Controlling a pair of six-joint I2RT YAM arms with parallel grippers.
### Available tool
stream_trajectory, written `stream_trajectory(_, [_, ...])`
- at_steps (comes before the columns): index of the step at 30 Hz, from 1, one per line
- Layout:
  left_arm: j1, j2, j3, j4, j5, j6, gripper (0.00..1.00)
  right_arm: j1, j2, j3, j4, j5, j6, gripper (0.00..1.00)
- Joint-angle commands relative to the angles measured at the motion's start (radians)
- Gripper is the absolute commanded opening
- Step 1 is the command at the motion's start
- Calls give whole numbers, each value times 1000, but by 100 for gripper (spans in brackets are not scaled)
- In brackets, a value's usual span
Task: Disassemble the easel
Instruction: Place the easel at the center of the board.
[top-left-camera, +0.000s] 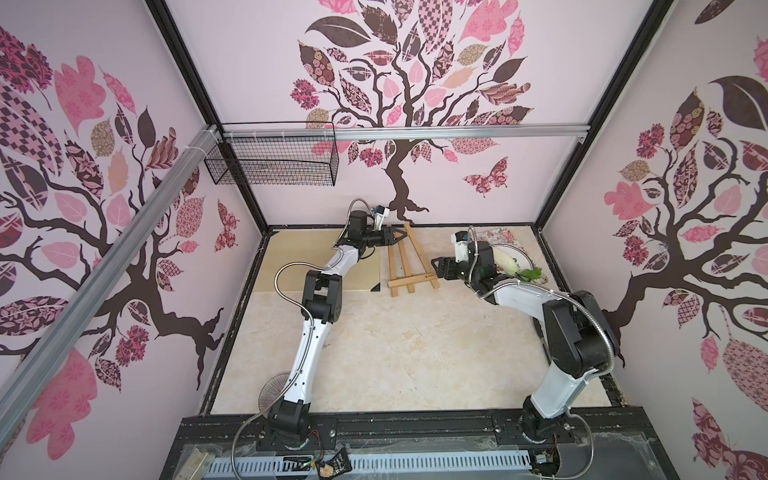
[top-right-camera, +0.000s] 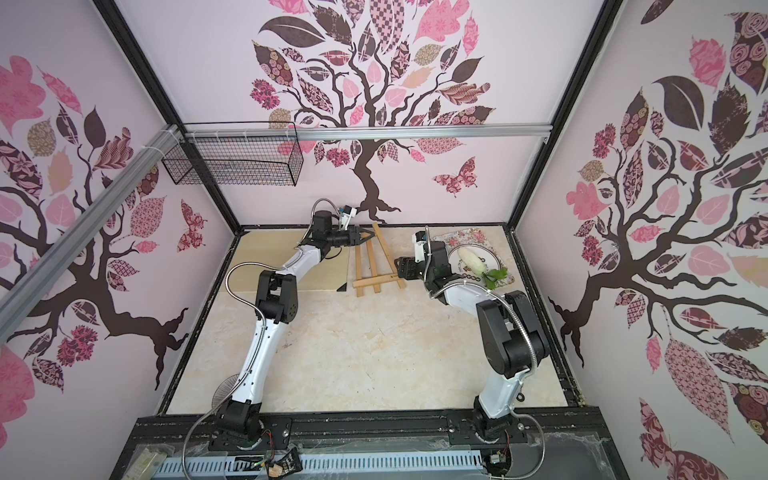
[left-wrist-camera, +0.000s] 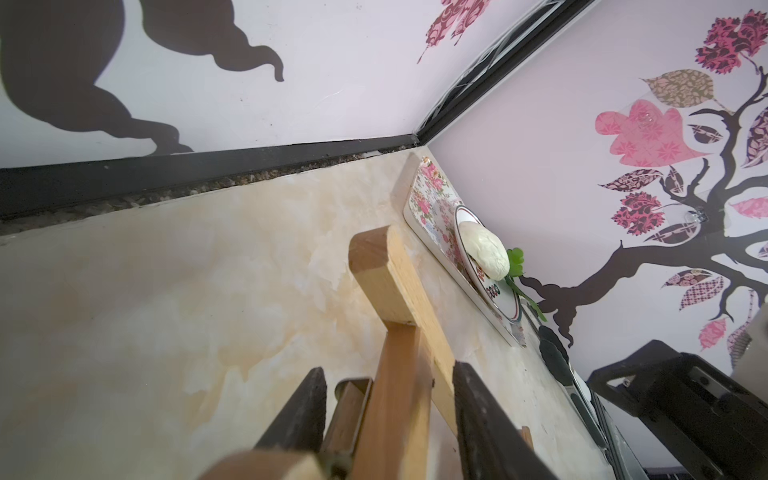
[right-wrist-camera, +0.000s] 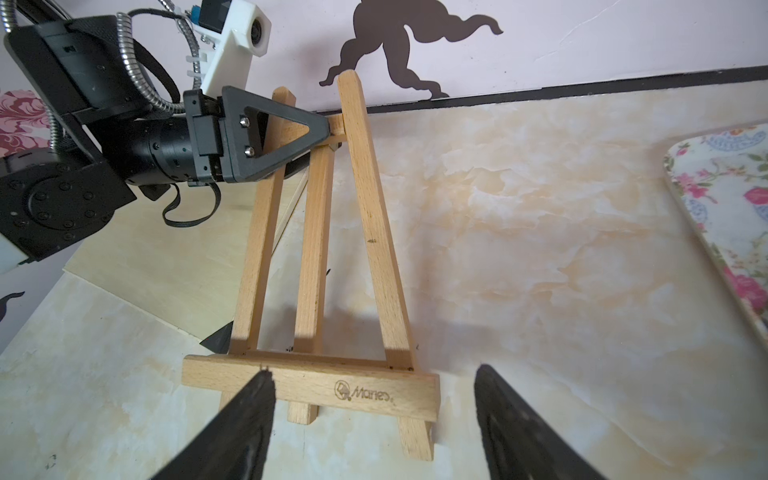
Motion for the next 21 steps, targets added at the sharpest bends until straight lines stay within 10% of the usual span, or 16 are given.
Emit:
stream_trajectory(1, [-1,-23,6,-7,-42,72,57,-7,16,13,17,-8,1,77])
stream_trajectory(21, [-42,-163,-81,-194,-357,266,80,-9,-52,-31,12,9,-9,77])
